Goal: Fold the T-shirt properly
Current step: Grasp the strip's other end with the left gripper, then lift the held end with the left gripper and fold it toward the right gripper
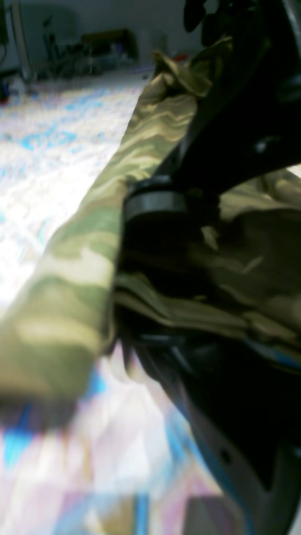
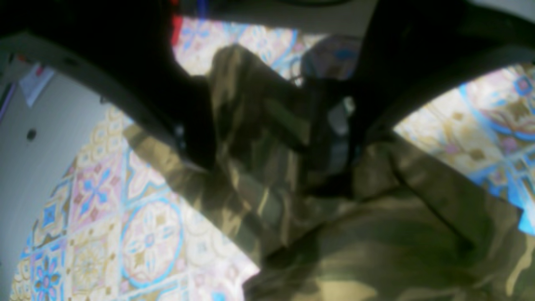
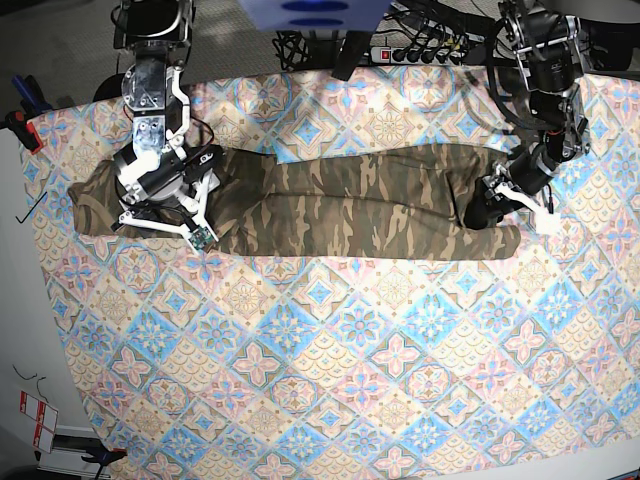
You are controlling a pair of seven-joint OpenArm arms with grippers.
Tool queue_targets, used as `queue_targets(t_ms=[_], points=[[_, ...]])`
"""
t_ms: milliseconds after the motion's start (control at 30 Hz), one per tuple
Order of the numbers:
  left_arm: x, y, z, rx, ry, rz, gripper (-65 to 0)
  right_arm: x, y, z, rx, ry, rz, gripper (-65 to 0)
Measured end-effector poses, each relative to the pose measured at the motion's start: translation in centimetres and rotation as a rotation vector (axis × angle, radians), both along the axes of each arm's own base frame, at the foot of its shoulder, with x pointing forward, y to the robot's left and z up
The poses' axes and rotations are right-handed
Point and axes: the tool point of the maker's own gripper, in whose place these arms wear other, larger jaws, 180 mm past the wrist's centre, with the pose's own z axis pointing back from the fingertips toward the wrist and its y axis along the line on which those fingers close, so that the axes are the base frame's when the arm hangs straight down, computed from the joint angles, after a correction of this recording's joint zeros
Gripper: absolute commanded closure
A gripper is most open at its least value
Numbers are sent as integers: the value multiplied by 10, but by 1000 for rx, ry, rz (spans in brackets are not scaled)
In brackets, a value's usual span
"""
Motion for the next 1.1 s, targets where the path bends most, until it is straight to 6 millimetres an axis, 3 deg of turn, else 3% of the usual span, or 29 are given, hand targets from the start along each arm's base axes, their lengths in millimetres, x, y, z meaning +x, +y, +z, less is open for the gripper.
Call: queue_targets(t_ms=[100, 400, 467, 567, 633, 933, 1000, 1100], points=[[5, -19, 0, -30, -7, -8, -306, -1, -4, 0, -11, 2, 0, -347], [13, -34, 1, -36, -15, -23, -294, 1, -9, 2, -26, -2, 5, -347], [12, -35, -1, -23, -10, -36, -223, 1, -9, 2, -26, -2, 5, -347], [9, -36, -5, 16, -2, -65, -58, 1, -9, 2, -26, -2, 5, -347], [8, -34, -7, 33, 3, -78, 0, 1, -9, 2, -27, -2, 5, -347], [6, -26, 0, 65, -4, -67, 0, 1, -15, 3, -43, -2, 6, -347], [2, -13, 11, 115, -34, -54, 0, 2, -15, 3, -42, -5, 6, -347], [-19, -20, 21, 211, -8, -179, 0, 1, -15, 2, -41, -3, 6, -347]])
